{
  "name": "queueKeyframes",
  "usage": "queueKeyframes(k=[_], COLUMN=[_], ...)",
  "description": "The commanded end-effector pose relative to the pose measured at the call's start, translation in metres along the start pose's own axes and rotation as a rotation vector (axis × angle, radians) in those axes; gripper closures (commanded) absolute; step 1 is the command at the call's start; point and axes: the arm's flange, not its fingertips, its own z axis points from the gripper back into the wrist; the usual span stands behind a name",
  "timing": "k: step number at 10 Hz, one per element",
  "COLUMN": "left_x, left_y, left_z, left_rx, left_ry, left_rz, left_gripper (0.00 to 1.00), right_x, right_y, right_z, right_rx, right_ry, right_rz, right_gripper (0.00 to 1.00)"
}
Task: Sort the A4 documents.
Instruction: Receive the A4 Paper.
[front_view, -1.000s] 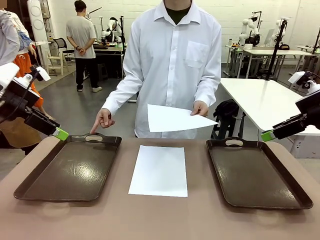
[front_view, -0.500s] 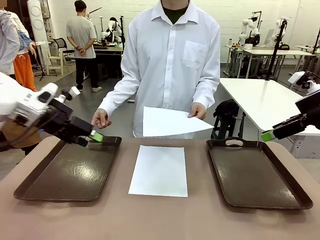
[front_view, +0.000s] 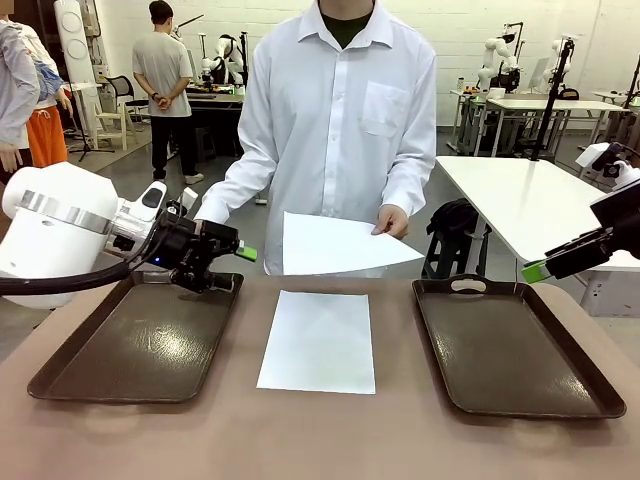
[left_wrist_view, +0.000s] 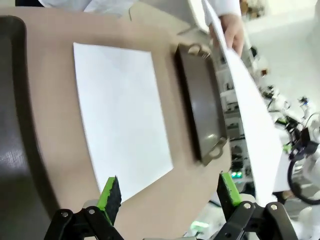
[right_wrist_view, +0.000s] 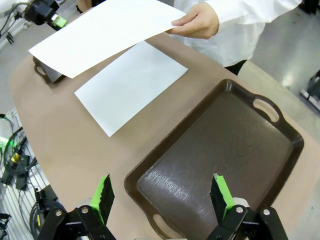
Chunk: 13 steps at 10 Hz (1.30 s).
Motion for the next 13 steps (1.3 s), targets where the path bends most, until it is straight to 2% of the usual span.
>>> queueKeyframes(k=[1,4,9,13], left_x=[0.009,0.016,0.025,0.030], left_y=[0.000,-0.008,-0.018,-0.016], left_z=[-0.010,-0.028,-0.054,-0.076], left_rx=[-0.067,-0.131,-0.301,-0.326], left_ry=[-0.069,-0.105,-0.093,-0.059], left_rz=[0.070,0.138,0.215,0.264], left_gripper=[0.00,0.00,0.00,0.00], right_x=[-0.001,-0.001,-0.001,-0.001], right_y=[-0.002,-0.002,-0.002,-0.002], right_z=[-0.003,-0.003,-0.003,-0.003], right_rx=[0.018,0.018,0.018,0.018], right_ry=[-0.006,-0.006,-0.006,-0.006], right_rz=[0.003,0.003,0.003,0.003], right_gripper=[0.00,0.00,0.00,0.00])
